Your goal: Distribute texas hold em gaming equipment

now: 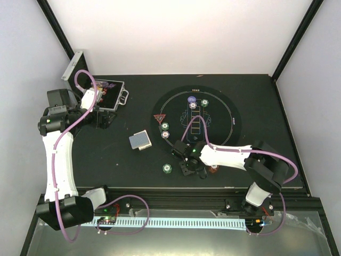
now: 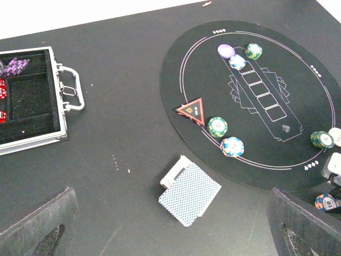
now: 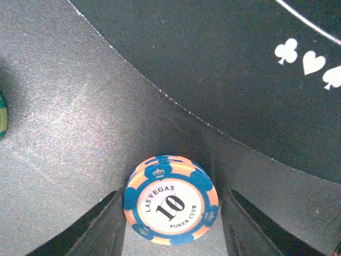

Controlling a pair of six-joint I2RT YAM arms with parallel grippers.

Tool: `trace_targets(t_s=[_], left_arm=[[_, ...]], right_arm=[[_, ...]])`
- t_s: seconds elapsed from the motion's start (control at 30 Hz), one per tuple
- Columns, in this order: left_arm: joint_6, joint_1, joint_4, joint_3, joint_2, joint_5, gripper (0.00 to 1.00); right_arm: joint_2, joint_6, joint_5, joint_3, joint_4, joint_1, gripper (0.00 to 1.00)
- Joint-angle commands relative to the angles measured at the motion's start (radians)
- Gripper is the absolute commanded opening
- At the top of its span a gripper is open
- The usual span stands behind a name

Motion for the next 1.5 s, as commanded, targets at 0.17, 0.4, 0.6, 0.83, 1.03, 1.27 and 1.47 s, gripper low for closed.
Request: trace_targets(t_s=[0.17, 0.4, 0.6, 0.83, 1.03, 1.27, 1.47], left_arm=[[0.0, 0.006, -0.006, 0.026, -0.022, 0.009, 0.99], [0.0, 0.006, -0.007, 0.026, -0.023, 0.011, 0.99], [-0.002, 0.006, -0.006, 0.033, -0.024, 0.008, 0.99], [-0.003, 0.006, -0.01, 0.04, -0.029, 0.004, 0.99], [-0.01, 0.006, -0.012, 0.047, -0.03, 0.007, 0.99], [-0.01, 0.006, -0.018, 0.059, -0.017, 0.009, 0.99], [-0.009, 0.006, -0.018, 0.056, -0.014, 0.01, 0.99]], right_arm=[[-0.025, -0.002, 0.027, 0.028, -0.017, 0.009, 0.42], [-0.035, -0.001, 0.029, 0.042, -0.031, 0.01, 0.3], [-0.081, 0.011, 0.067, 0.087, -0.082, 0.006, 0.25], [-0.153, -0.055, 0.109, 0.174, -0.178, -0.127, 0.25], [-0.148, -0.165, 0.107, 0.184, -0.17, -0.36, 0.25], [-0.027, -0.232, 0.078, 0.166, -0.075, -0.566, 0.24], [0.07, -0.237, 0.055, 0.193, -0.027, -0.622, 0.22]])
